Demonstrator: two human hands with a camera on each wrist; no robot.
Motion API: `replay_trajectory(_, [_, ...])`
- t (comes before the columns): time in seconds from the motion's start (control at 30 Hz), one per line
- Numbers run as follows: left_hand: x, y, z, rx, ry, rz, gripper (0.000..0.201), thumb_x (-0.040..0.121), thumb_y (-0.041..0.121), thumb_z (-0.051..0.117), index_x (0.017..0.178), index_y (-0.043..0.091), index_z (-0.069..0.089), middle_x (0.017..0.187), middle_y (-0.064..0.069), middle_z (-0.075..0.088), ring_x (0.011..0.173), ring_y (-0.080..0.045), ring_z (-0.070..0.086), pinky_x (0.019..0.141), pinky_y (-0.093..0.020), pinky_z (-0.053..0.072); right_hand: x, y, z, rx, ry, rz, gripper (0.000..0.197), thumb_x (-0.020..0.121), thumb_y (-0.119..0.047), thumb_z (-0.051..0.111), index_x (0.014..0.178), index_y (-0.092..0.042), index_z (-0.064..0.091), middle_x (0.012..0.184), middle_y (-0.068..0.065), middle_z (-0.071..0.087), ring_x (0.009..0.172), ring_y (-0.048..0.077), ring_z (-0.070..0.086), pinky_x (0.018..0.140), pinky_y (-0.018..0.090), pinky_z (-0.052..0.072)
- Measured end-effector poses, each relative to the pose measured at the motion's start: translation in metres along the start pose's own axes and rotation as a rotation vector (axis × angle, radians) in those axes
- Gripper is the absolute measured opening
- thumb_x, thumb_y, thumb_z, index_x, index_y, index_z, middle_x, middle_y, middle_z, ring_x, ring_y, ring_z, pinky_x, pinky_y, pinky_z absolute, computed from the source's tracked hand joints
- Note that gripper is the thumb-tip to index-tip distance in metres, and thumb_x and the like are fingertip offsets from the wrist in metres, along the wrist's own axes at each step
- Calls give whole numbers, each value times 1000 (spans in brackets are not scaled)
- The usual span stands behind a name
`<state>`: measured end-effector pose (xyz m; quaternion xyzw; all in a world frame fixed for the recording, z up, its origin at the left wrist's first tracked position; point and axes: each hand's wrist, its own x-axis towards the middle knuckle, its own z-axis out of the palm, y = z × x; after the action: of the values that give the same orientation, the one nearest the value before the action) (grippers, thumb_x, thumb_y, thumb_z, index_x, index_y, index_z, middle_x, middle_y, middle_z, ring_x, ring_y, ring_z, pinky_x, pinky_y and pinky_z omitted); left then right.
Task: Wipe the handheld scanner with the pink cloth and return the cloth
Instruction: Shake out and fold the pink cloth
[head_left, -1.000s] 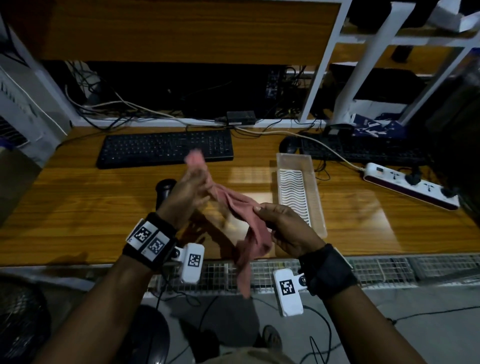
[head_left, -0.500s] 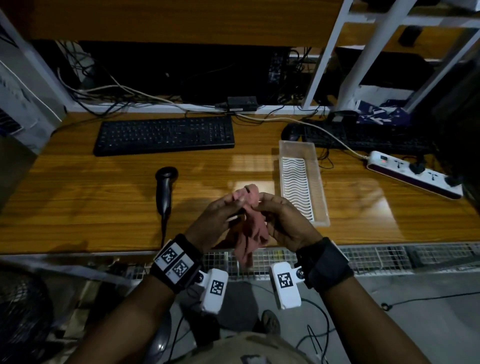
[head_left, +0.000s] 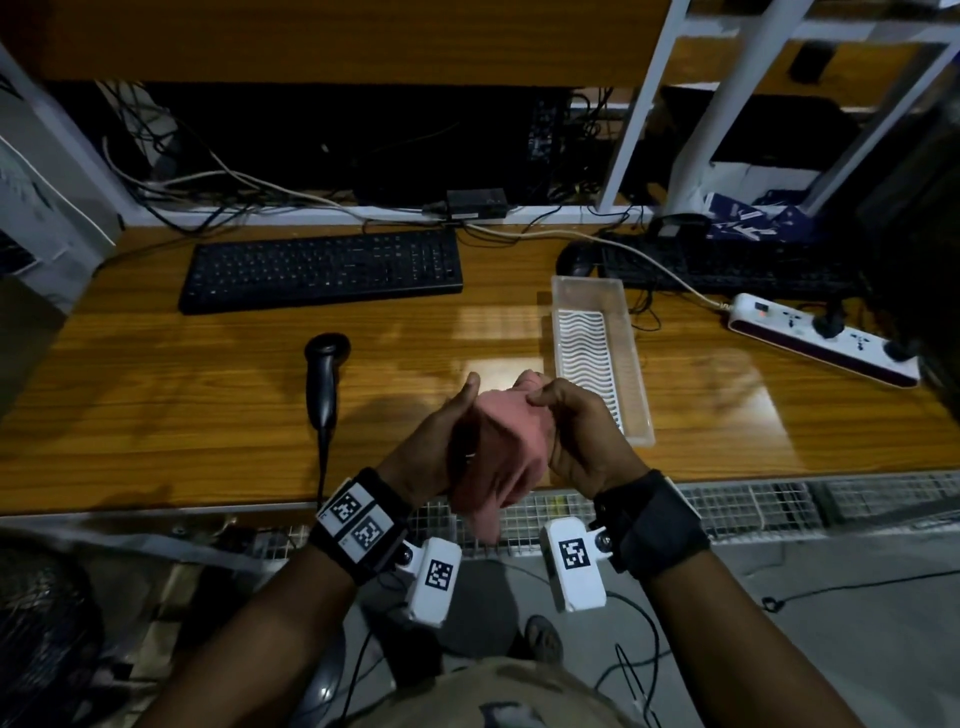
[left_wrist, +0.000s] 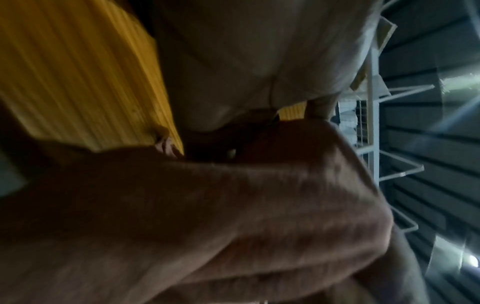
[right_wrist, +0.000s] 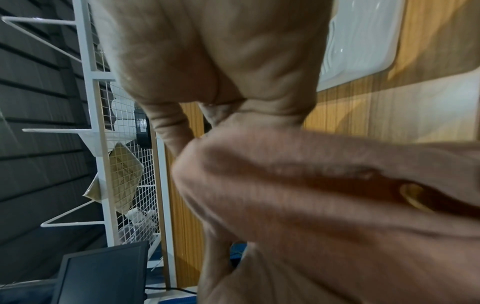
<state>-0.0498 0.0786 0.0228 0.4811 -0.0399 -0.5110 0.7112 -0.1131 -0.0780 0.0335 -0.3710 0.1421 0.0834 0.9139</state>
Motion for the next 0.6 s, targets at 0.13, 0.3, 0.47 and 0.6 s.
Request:
replay_trajectory(0.13, [1,0,-16,-70,114,138,53,87,31,66,135,12,54,118,-10,68,100,-22,66,81,-33,54,-3,-1,-6,-34,52,-20,7,85,-2,47,85,-8,51,88,15,58,81,26,60,75,36,52])
replay_trajectory(0.3, [-10,15,-32,-43,281,306,48,80,14,71,126,19,60,107,-6,69,85,-14,70,71,-28,56,-11,-6,-14,-343,267,-206,8,94,-7,65,88,-11,62,67,-3,63,59,11,58,50,23,44])
replay_trajectory(0.47, [-25,38,-28,221,431,552,28,84,14,69,112,17,67,92,-1,71,86,-12,68,72,-25,56,-16,-19,-14,-359,297,-315,34,89,-2,71,118,-14,60,86,8,76,78,17,73,69,28,58])
replay_trajectory(0.6, [-35,54,-18,599,375,672,36,77,16,77,112,19,71,105,6,73,100,-12,68,83,-26,56,-19,-34,-3,-511,152,-417,36,88,-1,71,122,-12,68,89,5,74,85,16,69,77,31,57])
